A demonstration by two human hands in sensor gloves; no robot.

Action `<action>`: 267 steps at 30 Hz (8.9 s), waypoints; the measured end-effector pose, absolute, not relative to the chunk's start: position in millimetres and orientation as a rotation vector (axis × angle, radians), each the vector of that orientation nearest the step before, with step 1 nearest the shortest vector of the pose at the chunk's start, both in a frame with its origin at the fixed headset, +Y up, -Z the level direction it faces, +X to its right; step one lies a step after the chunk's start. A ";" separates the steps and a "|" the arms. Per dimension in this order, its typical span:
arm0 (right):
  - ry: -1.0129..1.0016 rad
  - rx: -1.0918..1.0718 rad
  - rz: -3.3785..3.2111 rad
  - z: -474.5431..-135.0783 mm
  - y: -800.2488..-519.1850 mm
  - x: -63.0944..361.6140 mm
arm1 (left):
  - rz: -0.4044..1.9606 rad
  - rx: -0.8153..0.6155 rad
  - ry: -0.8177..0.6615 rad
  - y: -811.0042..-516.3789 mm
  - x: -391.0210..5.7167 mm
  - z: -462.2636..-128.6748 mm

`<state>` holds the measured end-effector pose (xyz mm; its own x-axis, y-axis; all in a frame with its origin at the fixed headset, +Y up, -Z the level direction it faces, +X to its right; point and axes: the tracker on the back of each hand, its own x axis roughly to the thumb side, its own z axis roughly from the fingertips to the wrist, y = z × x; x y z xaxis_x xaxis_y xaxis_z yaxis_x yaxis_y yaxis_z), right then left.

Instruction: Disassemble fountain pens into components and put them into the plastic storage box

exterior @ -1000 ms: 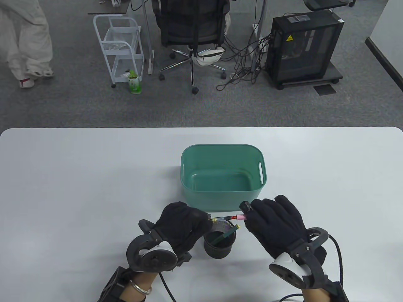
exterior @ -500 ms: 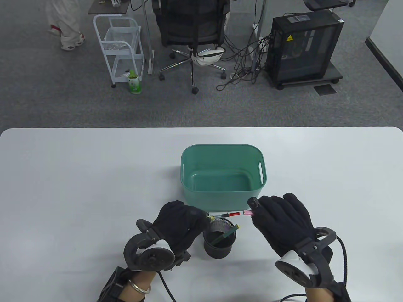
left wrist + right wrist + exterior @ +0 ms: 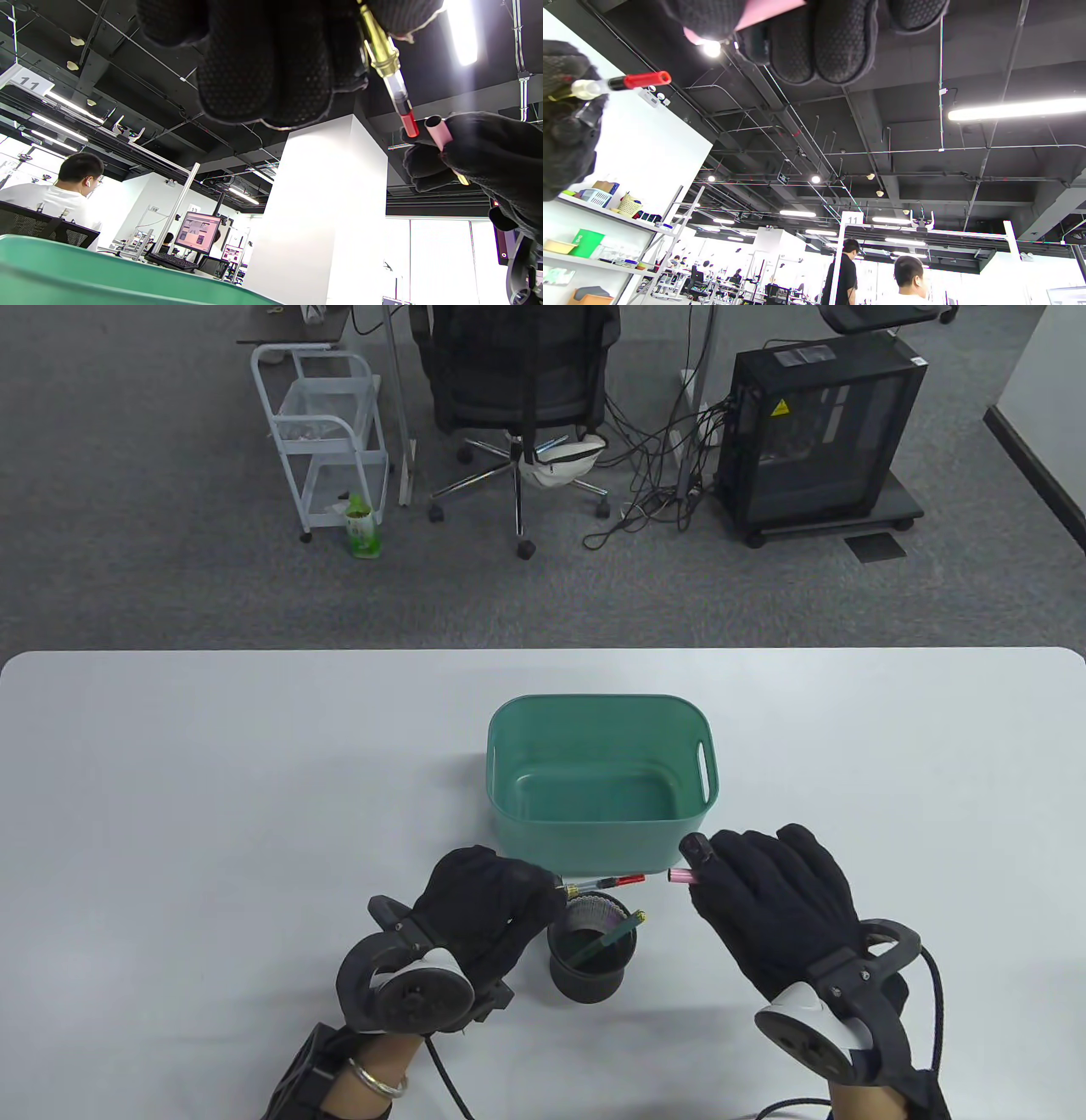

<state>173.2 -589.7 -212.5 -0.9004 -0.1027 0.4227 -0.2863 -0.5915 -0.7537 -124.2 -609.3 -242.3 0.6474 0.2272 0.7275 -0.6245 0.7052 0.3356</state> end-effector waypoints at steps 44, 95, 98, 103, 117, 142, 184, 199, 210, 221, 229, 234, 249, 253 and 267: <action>-1.419 0.634 2.488 -197.5 -574.1 186.7 | 0.490 0.098 -0.322 -626.4 -110.8 -377.3; -1.398 0.651 2.496 -198.5 -572.6 183.4 | 0.365 0.069 -0.381 -640.6 -107.8 -366.7; -1.398 0.651 2.496 -198.5 -572.6 183.4 | 0.331 0.086 -0.398 -642.0 -112.1 -355.7; -1.398 0.651 2.496 -198.5 -572.6 183.4 | 0.232 0.117 -0.401 -645.0 -118.1 -336.0; -1.389 0.657 2.522 -199.5 -572.9 179.9 | 0.173 0.175 -0.447 -668.5 -141.2 -277.7; -1.373 0.637 2.570 -205.4 -574.4 179.4 | 0.108 0.199 -0.414 -707.6 -167.5 -222.7; -0.589 0.501 2.843 -368.9 -608.6 133.6 | 0.078 0.148 -0.509 -717.0 -163.1 -222.6; -0.409 0.446 2.944 -400.9 -639.0 127.2 | 0.101 0.159 -0.501 -715.7 -167.1 -221.9; -0.378 0.461 2.983 -400.2 -642.9 126.2 | 0.097 0.151 -0.502 -715.6 -166.8 -221.5; -0.374 0.465 3.019 -398.7 -643.7 127.7 | 0.097 0.147 -0.500 -715.4 -166.9 -221.9; -0.435 0.492 2.999 -383.7 -635.3 135.9 | 0.098 0.147 -0.502 -715.6 -167.0 -221.9; -0.478 0.535 2.973 -363.0 -630.1 143.4 | 0.096 0.146 -0.504 -715.6 -166.8 -222.0; -0.520 0.578 2.926 -277.3 -648.2 165.9 | 0.098 0.140 -0.504 -716.0 -166.6 -222.4; -0.498 0.563 2.887 -260.5 -659.8 168.5 | 0.099 0.142 -0.505 -715.7 -166.5 -222.4; -0.480 0.505 2.916 -230.8 -703.8 168.5 | 0.129 0.155 -0.491 -711.6 -170.0 -221.3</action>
<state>168.5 -703.8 -230.8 -0.9332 0.0856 0.3490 -0.1929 -0.9387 -0.2857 -170.0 -711.6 -221.3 0.8740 0.0861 0.4783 -0.1603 0.9802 0.1165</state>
